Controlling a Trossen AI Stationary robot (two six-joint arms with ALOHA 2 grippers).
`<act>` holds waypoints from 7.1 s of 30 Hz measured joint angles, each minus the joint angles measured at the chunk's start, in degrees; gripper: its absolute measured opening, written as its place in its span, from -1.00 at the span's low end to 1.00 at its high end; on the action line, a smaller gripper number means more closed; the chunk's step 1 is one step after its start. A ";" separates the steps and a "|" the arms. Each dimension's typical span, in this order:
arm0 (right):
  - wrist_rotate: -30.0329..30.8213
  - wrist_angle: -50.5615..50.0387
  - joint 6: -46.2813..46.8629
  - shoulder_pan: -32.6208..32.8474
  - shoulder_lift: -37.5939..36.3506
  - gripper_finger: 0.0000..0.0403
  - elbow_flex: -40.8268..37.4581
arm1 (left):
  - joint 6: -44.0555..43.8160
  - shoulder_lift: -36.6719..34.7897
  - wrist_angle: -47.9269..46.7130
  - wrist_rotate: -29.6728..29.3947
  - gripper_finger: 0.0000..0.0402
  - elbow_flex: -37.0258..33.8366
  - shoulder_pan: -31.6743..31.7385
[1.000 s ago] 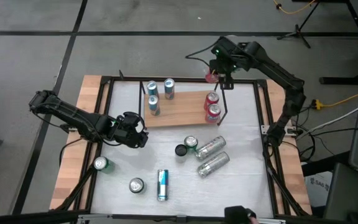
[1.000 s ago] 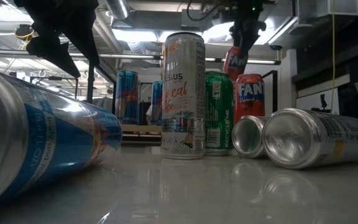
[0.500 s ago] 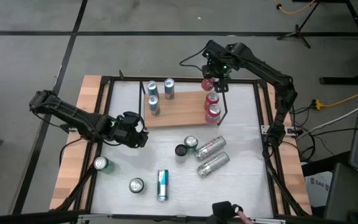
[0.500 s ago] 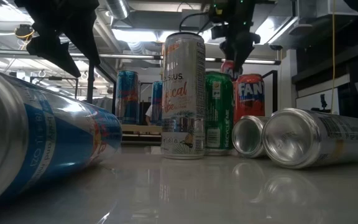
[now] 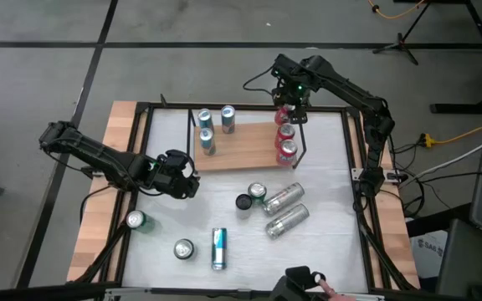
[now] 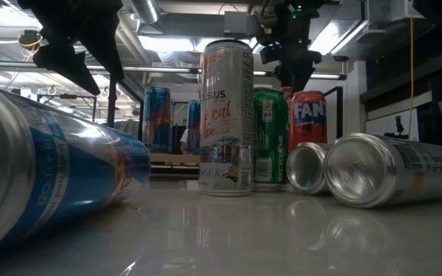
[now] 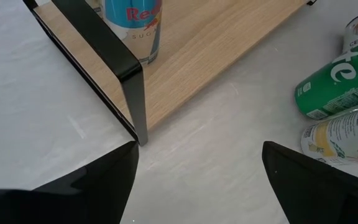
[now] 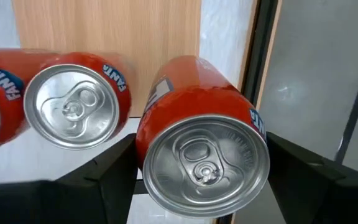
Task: Sort soda cans
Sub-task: Put the orange soda can on the shelf and align with the other orange soda cans, then put the green soda can on the shelf
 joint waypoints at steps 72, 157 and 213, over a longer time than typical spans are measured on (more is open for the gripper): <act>-0.68 1.14 -2.75 0.17 7.48 0.44 -0.13 | 0.00 0.00 -0.03 -0.07 0.67 0.00 -0.02; -9.59 0.18 12.56 21.03 -9.78 0.77 14.73 | 16.34 0.00 21.58 1.83 0.67 0.00 -2.18; -9.22 1.43 24.76 37.73 -9.77 0.77 -0.54 | -21.22 15.13 0.94 29.68 0.67 15.76 -25.81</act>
